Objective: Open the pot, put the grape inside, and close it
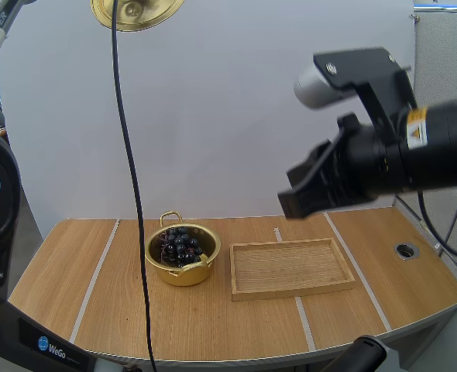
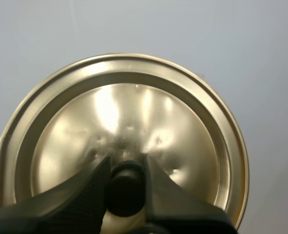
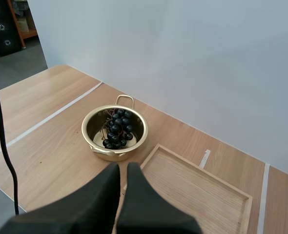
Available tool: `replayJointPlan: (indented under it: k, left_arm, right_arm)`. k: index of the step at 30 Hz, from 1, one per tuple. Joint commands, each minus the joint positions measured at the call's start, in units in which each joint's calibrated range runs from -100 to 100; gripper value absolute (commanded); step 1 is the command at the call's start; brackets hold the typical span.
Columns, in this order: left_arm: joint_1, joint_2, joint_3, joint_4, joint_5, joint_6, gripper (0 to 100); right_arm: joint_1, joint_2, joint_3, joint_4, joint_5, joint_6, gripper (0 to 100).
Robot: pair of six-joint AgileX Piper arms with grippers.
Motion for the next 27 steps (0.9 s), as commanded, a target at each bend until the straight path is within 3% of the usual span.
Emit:
replayJointPlan:
  k: [1, 14, 27]
  left_arm:
    - [-0.17, -0.5, -0.5, 0.5, -2.1, -0.4, 0]
    - [-0.17, -0.5, -0.5, 0.5, -2.1, -0.4, 0]
    - [-0.17, -0.5, -0.5, 0.5, -2.1, -0.4, 0]
  right_arm:
    - [0.0, -1.0, 1.7, -0.4, 0.0, 0.9, 0]
    - [0.0, 4.0, 10.7, -0.3, 0.0, 1.0, 0]
    - [0.0, 9.5, 11.0, 0.9, 0.0, 1.2, 0]
